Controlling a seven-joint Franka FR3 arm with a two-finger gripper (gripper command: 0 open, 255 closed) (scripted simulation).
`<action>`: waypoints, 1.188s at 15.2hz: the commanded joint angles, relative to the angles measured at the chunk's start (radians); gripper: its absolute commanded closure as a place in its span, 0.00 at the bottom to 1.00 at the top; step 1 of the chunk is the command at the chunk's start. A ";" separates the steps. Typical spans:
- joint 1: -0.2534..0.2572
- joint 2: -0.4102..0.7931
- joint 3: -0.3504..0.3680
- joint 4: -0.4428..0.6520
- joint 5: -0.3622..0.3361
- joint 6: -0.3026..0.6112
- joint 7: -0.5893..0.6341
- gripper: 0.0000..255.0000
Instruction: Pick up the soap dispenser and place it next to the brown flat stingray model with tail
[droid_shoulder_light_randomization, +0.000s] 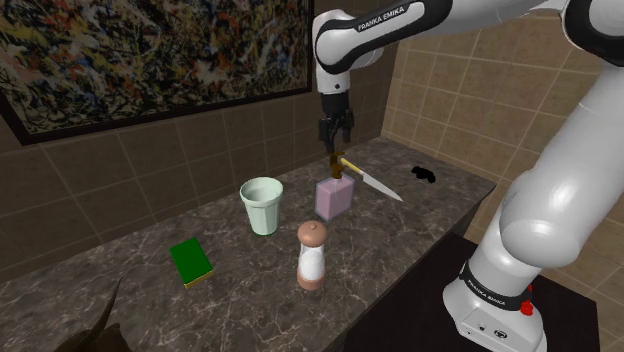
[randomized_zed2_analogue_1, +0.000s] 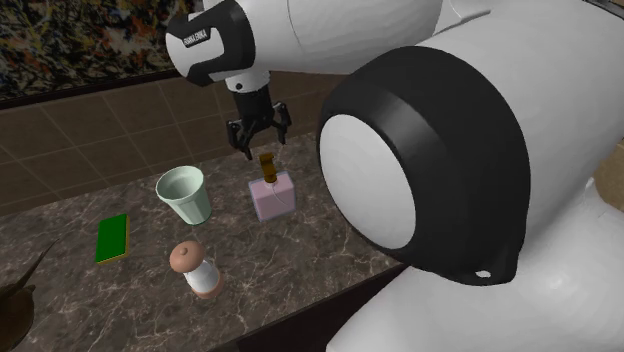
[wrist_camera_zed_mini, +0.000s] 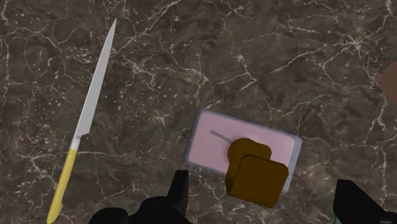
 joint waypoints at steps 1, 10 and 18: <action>0.001 0.061 0.002 0.042 -0.001 0.003 0.004 0.00; 0.001 0.067 0.001 -0.054 -0.001 0.105 0.004 0.00; 0.001 0.067 0.001 -0.054 -0.001 0.105 0.004 1.00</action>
